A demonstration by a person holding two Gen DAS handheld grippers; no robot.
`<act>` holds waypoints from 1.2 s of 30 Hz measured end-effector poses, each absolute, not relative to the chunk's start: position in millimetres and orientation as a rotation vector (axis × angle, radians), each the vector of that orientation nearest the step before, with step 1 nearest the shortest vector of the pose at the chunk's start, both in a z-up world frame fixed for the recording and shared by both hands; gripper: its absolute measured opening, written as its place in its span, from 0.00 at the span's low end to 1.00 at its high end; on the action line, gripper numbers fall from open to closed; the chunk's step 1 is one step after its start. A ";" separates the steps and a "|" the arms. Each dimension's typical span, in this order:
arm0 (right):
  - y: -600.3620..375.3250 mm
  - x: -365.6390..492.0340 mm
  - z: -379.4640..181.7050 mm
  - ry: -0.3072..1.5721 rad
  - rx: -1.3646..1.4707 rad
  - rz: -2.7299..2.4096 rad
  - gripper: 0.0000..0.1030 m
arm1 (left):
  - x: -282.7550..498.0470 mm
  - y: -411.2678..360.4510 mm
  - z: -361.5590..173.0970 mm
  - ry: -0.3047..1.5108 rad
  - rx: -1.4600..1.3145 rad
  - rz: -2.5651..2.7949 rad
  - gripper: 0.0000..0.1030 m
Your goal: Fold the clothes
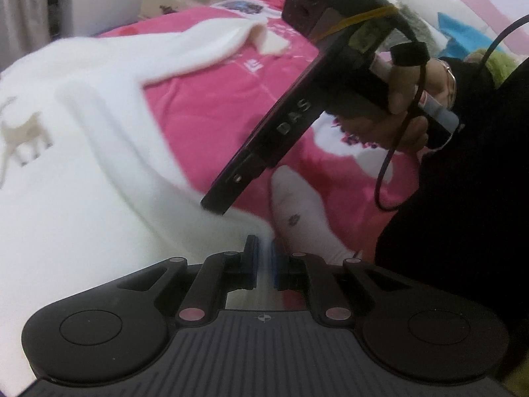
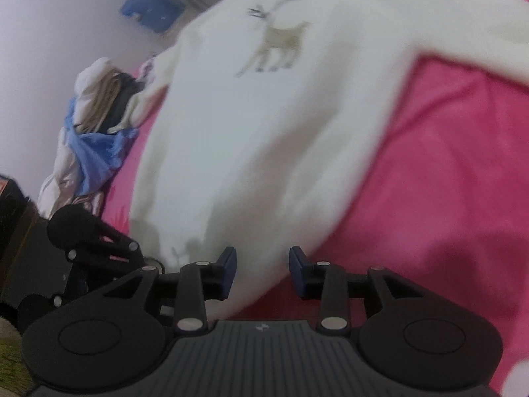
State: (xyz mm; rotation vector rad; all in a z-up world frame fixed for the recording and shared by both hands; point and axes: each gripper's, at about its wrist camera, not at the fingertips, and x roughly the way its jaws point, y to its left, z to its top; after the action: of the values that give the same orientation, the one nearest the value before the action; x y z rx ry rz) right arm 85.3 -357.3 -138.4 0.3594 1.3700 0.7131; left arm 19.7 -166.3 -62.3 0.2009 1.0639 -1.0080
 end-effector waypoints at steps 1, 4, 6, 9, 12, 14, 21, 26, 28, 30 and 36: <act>-361.1 84.2 -142.1 1.379 0.367 0.701 0.21 | 18.8 -172.6 -67.0 1.063 0.202 -1.019 0.06; -363.6 77.5 -151.5 1.374 0.240 0.626 0.02 | 10.5 -188.0 -85.2 1.094 0.244 -1.064 0.08; -366.3 74.5 -161.6 1.382 0.142 0.559 0.01 | 4.4 -187.1 -85.8 1.117 0.273 -1.118 0.12; -371.6 71.9 -167.1 1.381 0.081 0.514 0.00 | 0.3 -175.0 -74.8 1.161 0.307 -1.198 0.22; -375.0 70.3 -157.2 1.326 0.055 0.516 0.01 | 2.4 -149.0 -57.6 1.192 0.355 -1.211 0.27; -375.2 70.1 -141.8 1.256 0.051 0.551 0.01 | 6.9 -130.9 -54.9 1.212 0.379 -1.172 0.27; -339.9 56.9 -94.8 1.085 -0.011 0.778 0.13 | -1.0 -120.0 -91.0 1.121 0.639 -1.054 0.27; -317.2 46.6 -92.8 1.091 -0.075 0.881 0.26 | -17.6 -133.0 -112.3 1.069 0.752 -1.090 0.33; -313.6 44.4 -94.7 1.102 -0.090 0.897 0.27 | -24.9 -136.4 -119.6 0.996 0.838 -1.071 0.34; -316.7 46.3 -97.1 1.116 -0.080 0.901 0.27 | -30.2 -140.7 -125.3 0.946 0.874 -1.074 0.35; -322.2 45.2 -99.9 1.115 -0.057 0.919 0.29 | -22.1 -136.0 -126.4 0.940 0.804 -1.065 0.18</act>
State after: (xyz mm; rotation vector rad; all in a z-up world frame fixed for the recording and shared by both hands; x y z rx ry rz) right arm 45.2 -322.2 -99.9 -0.0566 1.1150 0.9192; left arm -22.1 -136.0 -126.4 0.8037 0.9399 -1.0648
